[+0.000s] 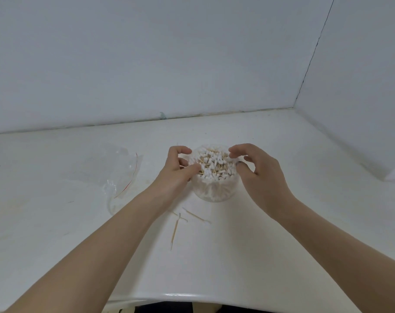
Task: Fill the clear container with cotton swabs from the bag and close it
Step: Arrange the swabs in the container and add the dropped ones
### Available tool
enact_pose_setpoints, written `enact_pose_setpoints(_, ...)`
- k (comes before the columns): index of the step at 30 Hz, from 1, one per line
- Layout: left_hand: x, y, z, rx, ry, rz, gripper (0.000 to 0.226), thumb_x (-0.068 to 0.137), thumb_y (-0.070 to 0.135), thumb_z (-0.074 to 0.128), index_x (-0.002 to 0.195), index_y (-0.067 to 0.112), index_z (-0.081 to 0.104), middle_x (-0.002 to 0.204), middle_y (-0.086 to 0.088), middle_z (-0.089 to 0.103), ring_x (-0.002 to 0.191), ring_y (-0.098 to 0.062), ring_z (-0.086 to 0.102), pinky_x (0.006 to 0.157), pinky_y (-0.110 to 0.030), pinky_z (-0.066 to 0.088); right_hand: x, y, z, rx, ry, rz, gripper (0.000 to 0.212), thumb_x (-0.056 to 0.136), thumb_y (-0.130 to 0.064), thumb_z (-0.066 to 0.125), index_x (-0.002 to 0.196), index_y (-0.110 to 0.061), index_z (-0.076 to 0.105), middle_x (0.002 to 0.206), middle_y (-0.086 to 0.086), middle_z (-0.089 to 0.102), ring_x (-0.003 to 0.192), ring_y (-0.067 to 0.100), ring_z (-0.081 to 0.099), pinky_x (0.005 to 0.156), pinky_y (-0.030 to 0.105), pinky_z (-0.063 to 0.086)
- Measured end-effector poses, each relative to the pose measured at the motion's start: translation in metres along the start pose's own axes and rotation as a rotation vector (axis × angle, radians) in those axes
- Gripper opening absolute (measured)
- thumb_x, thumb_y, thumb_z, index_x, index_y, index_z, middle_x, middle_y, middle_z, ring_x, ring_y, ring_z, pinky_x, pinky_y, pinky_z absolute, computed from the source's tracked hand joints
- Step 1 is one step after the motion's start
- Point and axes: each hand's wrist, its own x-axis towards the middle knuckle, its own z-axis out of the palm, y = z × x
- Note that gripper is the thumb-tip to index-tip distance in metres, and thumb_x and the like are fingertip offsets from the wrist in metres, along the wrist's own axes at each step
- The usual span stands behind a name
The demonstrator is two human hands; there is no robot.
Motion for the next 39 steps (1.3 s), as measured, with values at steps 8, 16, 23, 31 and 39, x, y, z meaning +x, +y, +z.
enact_pose_setpoints(8, 0.005, 0.009, 0.016, 0.018, 0.084, -0.113, 0.041, 0.096, 0.049, 0.044, 0.134, 0.037, 0.035, 0.135, -0.005, 0.056, 0.120, -0.020, 0.057, 0.110, -0.043, 0.045, 0.001, -0.003, -0.001, -0.190, -0.278, -0.183, 0.040, 0.099, -0.014, 0.051, 0.137, -0.023, 0.059, 0.140, -0.012, 0.054, 0.144, 0.003, 0.028, 0.117, 0.022, 0.023)
enact_pose_setpoints(16, 0.010, 0.002, 0.020, 0.118, 0.102, -0.066, 0.039, 0.107, 0.033, 0.042, 0.144, 0.028, 0.032, 0.136, -0.007, 0.053, 0.113, -0.018, 0.056, 0.074, -0.017, 0.038, -0.003, -0.007, -0.001, -0.264, -0.221, -0.275, 0.041, 0.094, -0.012, 0.047, 0.134, -0.018, 0.056, 0.131, -0.007, 0.062, 0.127, 0.009, 0.045, 0.111, 0.024, 0.031)
enact_pose_setpoints(23, 0.008, 0.009, 0.027, 0.110, 0.073, -0.114, 0.060, 0.088, 0.042, 0.060, 0.140, 0.033, 0.032, 0.140, -0.013, 0.054, 0.114, -0.023, 0.063, 0.080, -0.028, 0.049, -0.007, -0.011, 0.002, -0.057, -0.218, -0.086, 0.039, 0.096, -0.009, 0.049, 0.132, -0.024, 0.053, 0.124, -0.017, 0.066, 0.121, 0.002, 0.050, 0.098, 0.011, 0.033)
enact_pose_setpoints(31, 0.002, 0.015, 0.032, 0.056, 0.079, -0.185, 0.079, 0.071, 0.051, 0.066, 0.139, 0.037, 0.030, 0.140, -0.008, 0.051, 0.122, -0.025, 0.059, 0.105, -0.042, 0.050, -0.005, -0.010, 0.000, 0.037, -0.181, 0.005, 0.042, 0.095, -0.006, 0.046, 0.131, -0.027, 0.050, 0.114, -0.020, 0.068, 0.102, -0.010, 0.056, 0.078, 0.002, 0.036)
enact_pose_setpoints(39, 0.000, 0.015, 0.036, -0.034, 0.109, -0.199, 0.072, 0.067, 0.042, 0.062, 0.134, 0.038, 0.035, 0.137, -0.010, 0.053, 0.113, -0.026, 0.065, 0.100, -0.046, 0.055, -0.003, -0.007, 0.002, 0.007, -0.218, 0.001, 0.045, 0.096, -0.008, 0.045, 0.135, -0.029, 0.045, 0.118, -0.021, 0.066, 0.099, -0.011, 0.056, 0.076, 0.003, 0.036)
